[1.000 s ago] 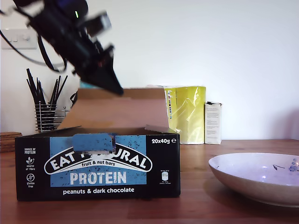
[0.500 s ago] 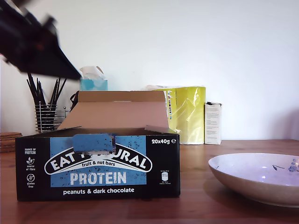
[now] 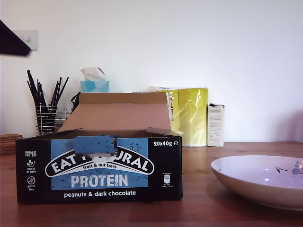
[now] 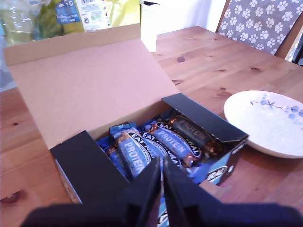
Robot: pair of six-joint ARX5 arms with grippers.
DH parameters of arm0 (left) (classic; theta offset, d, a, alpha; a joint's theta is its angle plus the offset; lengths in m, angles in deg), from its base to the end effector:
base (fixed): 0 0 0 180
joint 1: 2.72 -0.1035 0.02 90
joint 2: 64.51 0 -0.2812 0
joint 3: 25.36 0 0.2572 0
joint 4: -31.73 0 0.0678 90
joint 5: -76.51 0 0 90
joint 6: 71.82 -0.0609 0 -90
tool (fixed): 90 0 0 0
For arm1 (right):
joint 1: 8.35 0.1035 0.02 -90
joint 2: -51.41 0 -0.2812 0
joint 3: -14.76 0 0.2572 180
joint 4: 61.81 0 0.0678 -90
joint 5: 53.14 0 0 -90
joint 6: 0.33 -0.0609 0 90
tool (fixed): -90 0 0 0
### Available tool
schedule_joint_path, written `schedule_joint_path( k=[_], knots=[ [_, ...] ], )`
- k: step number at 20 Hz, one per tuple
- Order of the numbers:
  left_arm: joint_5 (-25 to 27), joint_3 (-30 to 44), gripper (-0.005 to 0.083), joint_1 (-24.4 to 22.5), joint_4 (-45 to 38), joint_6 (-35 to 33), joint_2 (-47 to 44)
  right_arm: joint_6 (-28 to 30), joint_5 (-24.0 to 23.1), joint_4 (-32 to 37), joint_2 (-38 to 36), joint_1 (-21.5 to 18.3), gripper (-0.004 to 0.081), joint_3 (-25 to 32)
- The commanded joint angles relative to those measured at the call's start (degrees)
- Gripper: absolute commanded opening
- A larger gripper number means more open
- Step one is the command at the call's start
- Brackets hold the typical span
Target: Open the carton box of snackbars
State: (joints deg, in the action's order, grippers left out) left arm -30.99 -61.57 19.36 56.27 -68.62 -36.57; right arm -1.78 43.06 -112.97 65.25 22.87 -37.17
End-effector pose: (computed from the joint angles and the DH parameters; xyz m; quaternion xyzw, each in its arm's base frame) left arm 0.1293 -0.0722 0.2370 -0.0204 0.1507 -0.3311 0.9313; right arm 0.0602 0.0442 0.3004 -0.0127 0.1151 0.3173 0.9412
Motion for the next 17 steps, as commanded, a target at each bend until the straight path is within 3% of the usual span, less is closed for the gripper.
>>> schedule_joint_path(
  k=[1,6,17],
  knots=[
    [0.04,0.22,-0.0021,0.04,2.93,1.86,-3.5,-0.42,-0.37,-1.57,-1.53,0.13,-0.0013,1.27],
    [-0.28,0.2,-0.0021,0.04,10.27,2.82,-8.52,-3.1,-0.42,-4.55,-0.9,0.13,-0.0013,1.27],
    [0.0,0.2,-0.0021,0.04,15.12,2.8,-8.41,-3.13,-0.42,-8.04,-0.9,0.13,-0.0013,1.27]
  ],
)
